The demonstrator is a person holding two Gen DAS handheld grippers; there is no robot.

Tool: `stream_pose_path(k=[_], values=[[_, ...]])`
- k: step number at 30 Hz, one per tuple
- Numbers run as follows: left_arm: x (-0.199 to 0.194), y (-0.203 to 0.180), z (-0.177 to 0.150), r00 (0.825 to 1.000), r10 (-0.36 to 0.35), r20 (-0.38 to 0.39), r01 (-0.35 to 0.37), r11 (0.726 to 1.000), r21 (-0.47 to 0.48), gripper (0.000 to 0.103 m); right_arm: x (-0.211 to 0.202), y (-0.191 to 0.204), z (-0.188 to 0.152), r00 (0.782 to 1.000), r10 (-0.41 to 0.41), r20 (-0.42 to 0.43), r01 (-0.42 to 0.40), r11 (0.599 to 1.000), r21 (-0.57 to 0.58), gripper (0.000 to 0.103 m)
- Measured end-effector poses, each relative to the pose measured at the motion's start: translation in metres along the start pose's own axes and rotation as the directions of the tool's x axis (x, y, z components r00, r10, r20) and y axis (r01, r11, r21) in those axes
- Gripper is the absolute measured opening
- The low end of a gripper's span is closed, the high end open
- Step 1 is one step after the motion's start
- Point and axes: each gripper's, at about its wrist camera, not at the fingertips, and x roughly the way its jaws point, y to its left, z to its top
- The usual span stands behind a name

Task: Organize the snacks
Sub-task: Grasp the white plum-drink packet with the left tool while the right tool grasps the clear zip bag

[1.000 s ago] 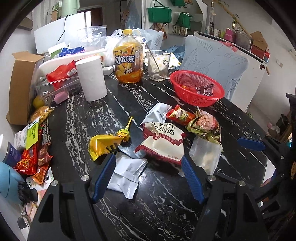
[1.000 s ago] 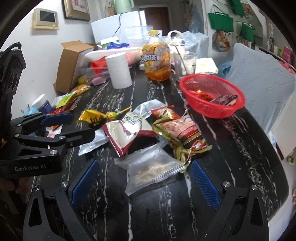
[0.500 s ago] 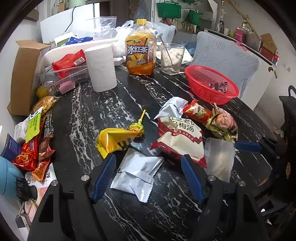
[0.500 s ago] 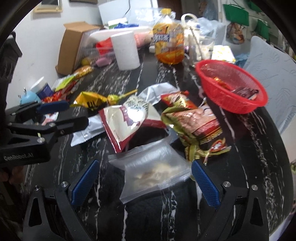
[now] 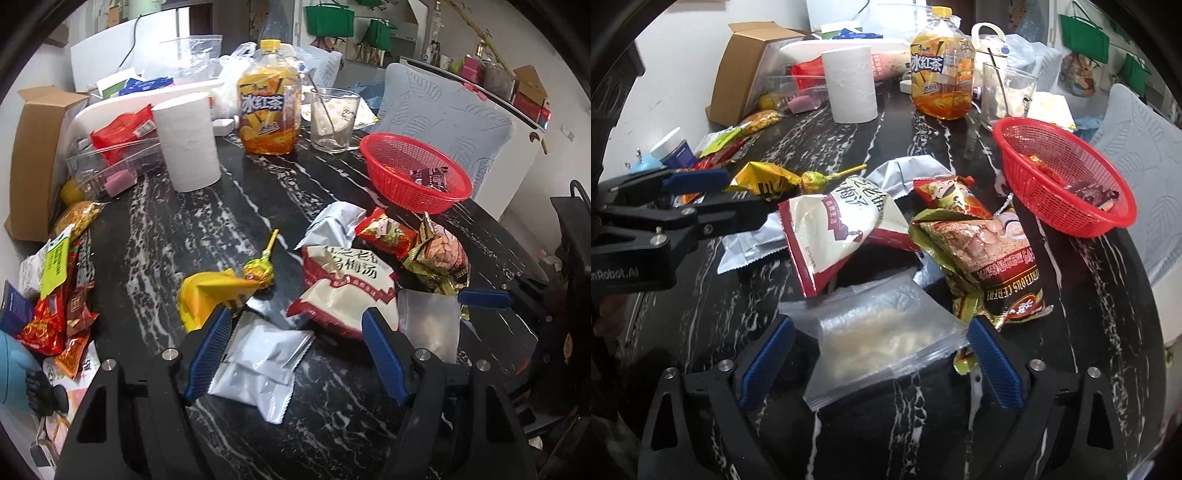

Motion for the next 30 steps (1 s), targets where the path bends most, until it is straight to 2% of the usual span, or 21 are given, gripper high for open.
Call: stream_pose_path(k=[8, 21, 24, 30], values=[[0.021, -0.018, 0.013, 0.996, -0.082, -0.038, 0.083, 0.996, 0.034, 0.072, -0.005, -0.011, -0.008, 0.999, 0.036, -0.004, -0.035, 0.999, 0.036, 0.089], [0.066, -0.036, 0.021, 0.986, -0.086, -0.139, 0.1, 0.99, 0.097, 0.072, -0.011, -0.029, -0.012, 0.999, 0.037, -0.006, -0.036, 0.995, 0.089, 0.089], [0.067, -0.034, 0.02, 0.985, -0.104, -0.135, 0.116, 0.989, 0.09, 0.072, -0.011, -0.029, -0.012, 0.999, 0.031, -0.008, -0.031, 0.996, 0.086, 0.089], [0.059, -0.033, 0.015, 0.987, -0.109, -0.119, 0.121, 0.988, 0.096, 0.062, -0.011, -0.026, -0.011, 1.0, 0.019, -0.013, -0.018, 0.997, 0.079, 0.089]])
